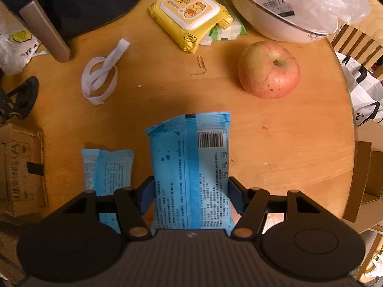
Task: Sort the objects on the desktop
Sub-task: 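Lift the larger blue packet with the right gripper toward the cardboard box, then carry the held blue packet over the open cardboard box with the right gripper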
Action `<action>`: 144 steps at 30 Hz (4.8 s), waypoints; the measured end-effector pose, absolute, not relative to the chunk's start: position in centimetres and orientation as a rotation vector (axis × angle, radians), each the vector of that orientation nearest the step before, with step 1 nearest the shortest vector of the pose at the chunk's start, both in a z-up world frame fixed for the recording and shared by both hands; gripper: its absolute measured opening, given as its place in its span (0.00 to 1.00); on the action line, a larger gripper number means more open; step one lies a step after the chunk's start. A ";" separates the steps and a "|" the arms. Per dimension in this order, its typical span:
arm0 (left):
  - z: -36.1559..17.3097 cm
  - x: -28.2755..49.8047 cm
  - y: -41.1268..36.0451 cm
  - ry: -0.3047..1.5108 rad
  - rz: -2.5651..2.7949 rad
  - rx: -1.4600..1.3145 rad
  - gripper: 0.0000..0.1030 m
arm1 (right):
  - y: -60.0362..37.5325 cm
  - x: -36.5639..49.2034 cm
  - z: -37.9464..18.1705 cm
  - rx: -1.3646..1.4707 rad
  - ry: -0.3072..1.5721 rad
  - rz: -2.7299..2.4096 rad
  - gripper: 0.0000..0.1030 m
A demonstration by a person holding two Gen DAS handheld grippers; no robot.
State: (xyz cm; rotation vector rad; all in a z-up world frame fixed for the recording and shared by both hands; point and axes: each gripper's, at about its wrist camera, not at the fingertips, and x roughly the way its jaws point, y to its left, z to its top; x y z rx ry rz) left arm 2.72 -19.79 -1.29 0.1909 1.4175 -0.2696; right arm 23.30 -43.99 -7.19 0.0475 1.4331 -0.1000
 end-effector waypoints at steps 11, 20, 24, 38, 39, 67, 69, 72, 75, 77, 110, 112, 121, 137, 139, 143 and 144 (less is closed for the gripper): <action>-1.1 2.5 -19.5 1.413 -0.283 0.182 0.99 | -44.0 23.0 -3.9 0.046 1.418 -0.087 0.61; -0.9 2.4 -18.9 1.400 -0.275 0.169 0.99 | -43.8 22.8 -2.5 0.043 1.412 -0.068 0.61; -0.6 2.4 -18.4 1.395 -0.265 0.164 0.99 | -43.5 22.6 -2.0 0.035 1.407 -0.063 0.61; -0.3 2.2 -16.1 1.389 -0.239 0.136 0.99 | -41.1 22.7 -1.9 0.027 1.398 -0.043 0.61; -0.3 2.1 -15.9 1.389 -0.236 0.135 0.99 | -40.9 22.7 -1.9 0.027 1.398 -0.042 0.61; 0.6 1.6 -10.4 1.374 -0.187 0.084 0.99 | -35.2 22.6 -2.1 0.015 1.393 -0.015 0.61; 0.7 1.6 -10.0 1.372 -0.185 0.081 0.99 | -34.7 22.6 -2.0 0.014 1.391 -0.011 0.61; 0.8 1.6 -9.6 1.372 -0.182 0.079 0.99 | -34.2 22.7 -2.1 0.012 1.390 -0.009 0.61; 0.8 1.6 -9.2 1.372 -0.180 0.076 0.99 | -33.8 22.8 -2.4 0.015 1.393 -0.009 0.61; 0.8 1.6 -8.8 1.371 -0.177 0.075 0.99 | -33.5 22.8 -2.6 0.018 1.396 -0.009 0.61; 0.2 2.0 -3.7 1.392 -0.135 0.041 0.99 | -26.5 23.7 -3.5 -0.003 1.399 0.017 0.61; 0.2 2.0 -3.4 1.393 -0.133 0.040 0.99 | -26.1 23.7 -3.5 -0.004 1.398 0.018 0.61; 0.0 1.9 -1.9 1.399 -0.115 0.034 0.99 | -24.5 23.6 -3.6 -0.007 1.397 0.021 0.61; 0.0 1.7 -0.3 1.395 -0.120 0.012 0.99 | -21.8 23.7 -3.8 -0.012 1.394 0.026 0.61; 0.0 1.7 -0.1 1.395 -0.119 0.009 0.99 | -21.5 23.8 -3.9 -0.011 1.395 0.027 0.61; 0.0 1.6 0.4 1.396 -0.117 0.006 0.99 | -20.6 23.9 -3.9 -0.012 1.393 0.033 0.61; 0.0 1.6 0.5 1.397 -0.116 0.005 0.99 | -20.4 24.0 -3.9 -0.013 1.393 0.035 0.61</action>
